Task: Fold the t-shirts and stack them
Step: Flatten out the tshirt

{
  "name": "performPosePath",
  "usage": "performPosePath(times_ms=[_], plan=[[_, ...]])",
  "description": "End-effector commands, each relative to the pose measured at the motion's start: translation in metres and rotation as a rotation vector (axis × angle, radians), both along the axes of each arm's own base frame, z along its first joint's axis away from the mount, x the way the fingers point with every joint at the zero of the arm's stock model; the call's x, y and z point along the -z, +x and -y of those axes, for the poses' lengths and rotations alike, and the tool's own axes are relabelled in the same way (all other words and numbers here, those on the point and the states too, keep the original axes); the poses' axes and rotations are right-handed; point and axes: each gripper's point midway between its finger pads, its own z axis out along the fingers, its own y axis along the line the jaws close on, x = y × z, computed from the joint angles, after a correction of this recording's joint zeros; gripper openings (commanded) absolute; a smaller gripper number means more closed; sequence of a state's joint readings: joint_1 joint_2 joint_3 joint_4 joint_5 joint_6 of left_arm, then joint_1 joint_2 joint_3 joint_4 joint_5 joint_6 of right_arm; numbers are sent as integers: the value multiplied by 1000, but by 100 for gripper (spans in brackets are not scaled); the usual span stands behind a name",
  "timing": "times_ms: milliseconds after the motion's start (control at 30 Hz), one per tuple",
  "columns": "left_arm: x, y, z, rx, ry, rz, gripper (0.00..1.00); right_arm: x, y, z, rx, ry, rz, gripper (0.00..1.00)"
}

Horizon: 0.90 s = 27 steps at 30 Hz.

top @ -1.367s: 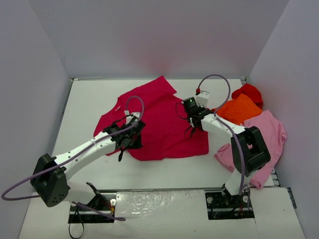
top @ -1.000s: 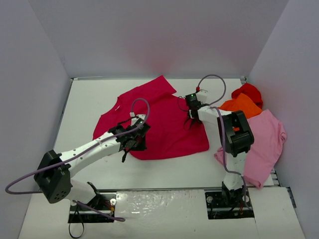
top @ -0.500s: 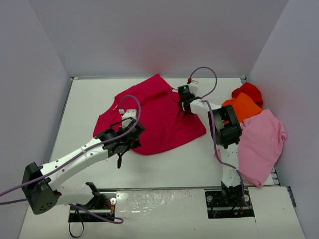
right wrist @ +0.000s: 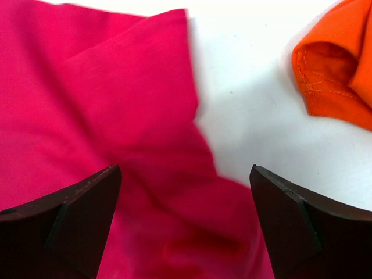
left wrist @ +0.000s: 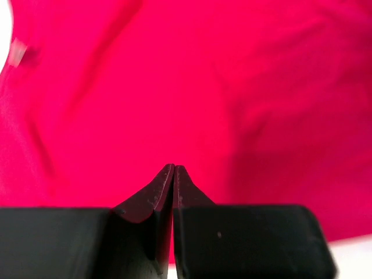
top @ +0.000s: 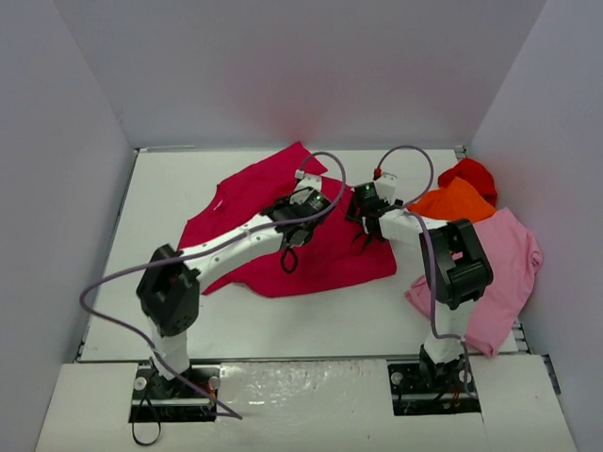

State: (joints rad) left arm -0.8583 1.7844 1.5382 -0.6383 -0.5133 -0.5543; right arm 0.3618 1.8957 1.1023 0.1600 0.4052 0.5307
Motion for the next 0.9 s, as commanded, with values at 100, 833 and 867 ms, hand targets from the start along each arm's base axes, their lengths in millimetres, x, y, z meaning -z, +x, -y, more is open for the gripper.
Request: performPosePath(times_ms=[100, 833, 867], plan=[[16, 77, 43, 79, -55, -44, 0, -114, -15, -24, -68, 134, 224, 89], [145, 119, -32, -175, -143, -374, 0, -165, -130, -28, -191, 265, 270, 84], [144, 121, -46, -207, -104, -360, 0, -161, -133, -29, -195, 270, 252, 84]])
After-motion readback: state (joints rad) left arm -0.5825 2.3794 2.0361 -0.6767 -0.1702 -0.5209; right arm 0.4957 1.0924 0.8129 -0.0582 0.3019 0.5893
